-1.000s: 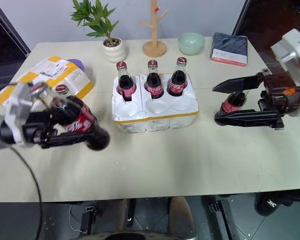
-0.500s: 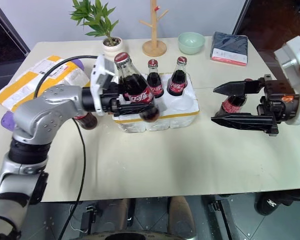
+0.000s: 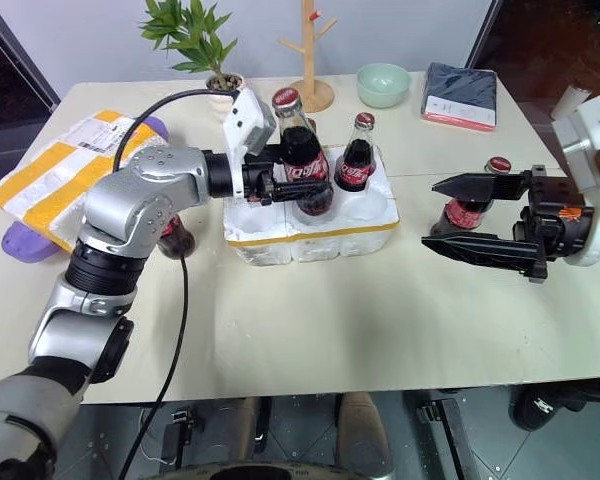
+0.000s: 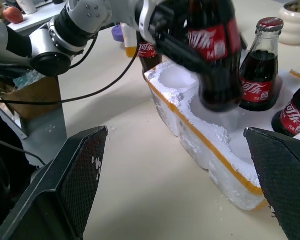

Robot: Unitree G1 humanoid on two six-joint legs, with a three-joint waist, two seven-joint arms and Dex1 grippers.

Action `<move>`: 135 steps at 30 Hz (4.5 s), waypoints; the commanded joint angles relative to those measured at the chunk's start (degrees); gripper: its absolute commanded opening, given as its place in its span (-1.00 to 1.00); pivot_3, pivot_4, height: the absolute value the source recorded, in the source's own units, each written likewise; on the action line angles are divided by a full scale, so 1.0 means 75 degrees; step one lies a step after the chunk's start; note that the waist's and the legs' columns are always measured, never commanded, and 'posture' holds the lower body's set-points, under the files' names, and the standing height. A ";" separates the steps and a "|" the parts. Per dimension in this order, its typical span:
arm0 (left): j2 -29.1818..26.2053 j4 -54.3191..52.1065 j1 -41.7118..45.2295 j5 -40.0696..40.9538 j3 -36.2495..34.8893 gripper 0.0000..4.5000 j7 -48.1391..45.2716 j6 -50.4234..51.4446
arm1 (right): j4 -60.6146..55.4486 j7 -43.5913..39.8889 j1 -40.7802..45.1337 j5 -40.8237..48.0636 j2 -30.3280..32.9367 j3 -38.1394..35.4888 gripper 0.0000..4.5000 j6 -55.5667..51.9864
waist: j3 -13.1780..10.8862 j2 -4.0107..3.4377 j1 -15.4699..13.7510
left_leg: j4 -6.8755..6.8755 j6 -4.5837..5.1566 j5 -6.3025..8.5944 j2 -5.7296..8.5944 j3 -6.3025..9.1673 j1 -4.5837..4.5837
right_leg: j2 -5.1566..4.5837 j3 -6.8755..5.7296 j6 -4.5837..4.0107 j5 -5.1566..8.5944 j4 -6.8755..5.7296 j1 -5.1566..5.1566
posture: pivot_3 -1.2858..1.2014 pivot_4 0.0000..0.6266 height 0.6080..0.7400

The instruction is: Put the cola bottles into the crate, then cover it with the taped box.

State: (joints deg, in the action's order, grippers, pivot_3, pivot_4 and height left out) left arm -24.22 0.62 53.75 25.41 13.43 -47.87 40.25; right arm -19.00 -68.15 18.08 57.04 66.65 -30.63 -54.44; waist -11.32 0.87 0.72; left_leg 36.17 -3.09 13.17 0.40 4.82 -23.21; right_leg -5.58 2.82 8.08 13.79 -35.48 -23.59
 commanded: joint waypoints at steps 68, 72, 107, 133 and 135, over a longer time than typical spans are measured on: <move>-0.2305 -0.0866 -0.4884 0.0338 -0.3612 0.98 0.1239 -0.0805 | 0.0506 -0.0230 0.0951 -0.0337 0.0007 0.0815 1.00 0.0560 | 0.0005 0.0002 -0.0007 | -0.0001 0.0000 0.0001 -0.0004 -0.0004 0.0026 | -0.0001 0.0000 -0.0047 0.0008 0.0014 0.0025 | 0.03 -0.52 0.98; -0.2194 -0.0532 -0.4593 0.0190 -0.3342 0.98 0.1043 -0.0990 | 0.0435 -0.0119 0.0906 -0.0238 -0.0019 0.0751 1.00 0.0483 | 0.0005 0.0002 0.0011 | -0.0004 0.0001 0.0001 -0.0004 -0.0003 0.0021 | -0.0001 0.0000 -0.0021 -0.0006 0.0013 0.0018 | 0.03 -0.52 0.98; -0.1699 0.0905 -0.0515 0.0388 -0.0891 0.23 -0.1859 -0.0850 | -0.0422 0.0807 -0.0617 0.0009 -0.0353 -0.0346 1.00 0.0432 | -0.0003 0.0016 0.0015 | 0.0006 0.0001 0.0000 -0.0001 0.0000 -0.0027 | 0.0001 0.0000 0.0009 -0.0023 -0.0007 -0.0033 | 0.03 -0.52 0.98; -0.3208 -0.2310 -0.1284 0.3597 -0.3491 0.98 -0.2307 0.2449 | -0.1296 0.3025 -0.3214 -0.1615 -0.1765 -0.1534 1.00 0.0879 | 0.0001 0.0012 0.0001 | 0.0026 0.0009 0.0004 -0.0001 0.0010 -0.0015 | 0.0001 0.0000 0.0016 -0.0025 -0.0025 -0.0010 | 0.03 -0.52 0.98; -0.3418 -0.2536 -0.1239 0.4287 -0.3725 0.98 -0.2268 0.2917 | -0.1323 0.3526 -0.3303 -0.1820 -0.2050 -0.1426 1.00 0.0902 | 0.0001 0.0012 0.0005 | 0.0027 0.0009 0.0004 -0.0001 0.0010 -0.0001 | 0.0001 0.0000 0.0015 -0.0024 -0.0026 0.0003 | 0.03 -0.52 0.98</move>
State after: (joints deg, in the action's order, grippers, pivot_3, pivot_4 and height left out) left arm -49.12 -16.04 43.44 52.15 -12.38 -64.69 58.98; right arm -27.15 -44.67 -7.06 44.51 52.01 -39.83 -48.53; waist -11.31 0.96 0.76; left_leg 36.38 -3.02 13.20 0.39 4.89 -23.16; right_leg -5.57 2.82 8.19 13.61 -35.66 -23.52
